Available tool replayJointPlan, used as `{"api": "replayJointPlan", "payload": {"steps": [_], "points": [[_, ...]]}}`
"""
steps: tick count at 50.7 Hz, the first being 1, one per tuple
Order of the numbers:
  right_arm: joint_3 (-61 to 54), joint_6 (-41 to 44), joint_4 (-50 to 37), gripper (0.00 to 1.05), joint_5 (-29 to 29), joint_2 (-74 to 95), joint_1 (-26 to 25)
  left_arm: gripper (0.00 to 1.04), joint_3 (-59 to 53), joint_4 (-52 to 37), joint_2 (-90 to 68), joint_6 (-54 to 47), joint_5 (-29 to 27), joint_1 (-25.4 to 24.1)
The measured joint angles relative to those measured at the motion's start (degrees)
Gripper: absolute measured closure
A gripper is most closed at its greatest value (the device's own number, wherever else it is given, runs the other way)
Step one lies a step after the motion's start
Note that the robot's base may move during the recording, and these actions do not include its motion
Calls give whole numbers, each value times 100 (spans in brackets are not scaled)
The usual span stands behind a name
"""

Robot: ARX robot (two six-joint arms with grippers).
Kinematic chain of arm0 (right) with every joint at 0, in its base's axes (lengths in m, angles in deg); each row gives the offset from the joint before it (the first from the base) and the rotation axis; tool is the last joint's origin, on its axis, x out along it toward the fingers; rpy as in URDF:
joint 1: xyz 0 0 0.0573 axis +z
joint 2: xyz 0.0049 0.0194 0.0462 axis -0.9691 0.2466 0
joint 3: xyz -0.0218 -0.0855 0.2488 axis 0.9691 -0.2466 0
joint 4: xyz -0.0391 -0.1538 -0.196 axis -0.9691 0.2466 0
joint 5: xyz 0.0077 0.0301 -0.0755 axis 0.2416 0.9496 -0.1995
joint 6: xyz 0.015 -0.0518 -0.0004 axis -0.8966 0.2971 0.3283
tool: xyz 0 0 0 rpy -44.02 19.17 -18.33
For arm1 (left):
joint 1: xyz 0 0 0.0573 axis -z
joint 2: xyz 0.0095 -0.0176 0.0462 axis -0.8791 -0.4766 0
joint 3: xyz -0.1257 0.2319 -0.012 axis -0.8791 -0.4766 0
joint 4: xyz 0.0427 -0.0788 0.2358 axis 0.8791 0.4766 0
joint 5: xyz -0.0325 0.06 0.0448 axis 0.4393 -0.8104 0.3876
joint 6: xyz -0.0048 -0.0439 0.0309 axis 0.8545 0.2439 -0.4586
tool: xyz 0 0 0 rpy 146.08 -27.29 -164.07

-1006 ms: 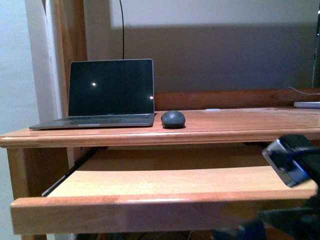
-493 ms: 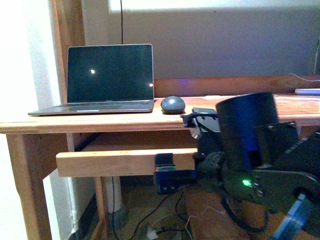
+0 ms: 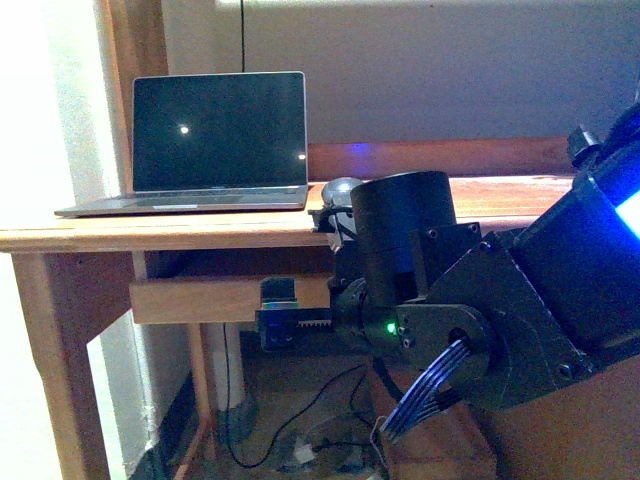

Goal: Place mouse

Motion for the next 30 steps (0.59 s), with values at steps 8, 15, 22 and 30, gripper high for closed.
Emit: {"api": "replayJointPlan", "payload": {"steps": [8,15,22,30], "points": [[-509,-46,-205,7,162,-348,-70,8,0,0,0,2,0,0],[-1316,-190,-221,7,332,-1152,-275,8,0,0,0,2,0,0],[-2820,-444,-72,7,527,-3080,-822,8,0,0,0,2,0,0],[-4256,-599,525,7,800,-5095,-1154,8,0,0,0,0,0,0]]}}
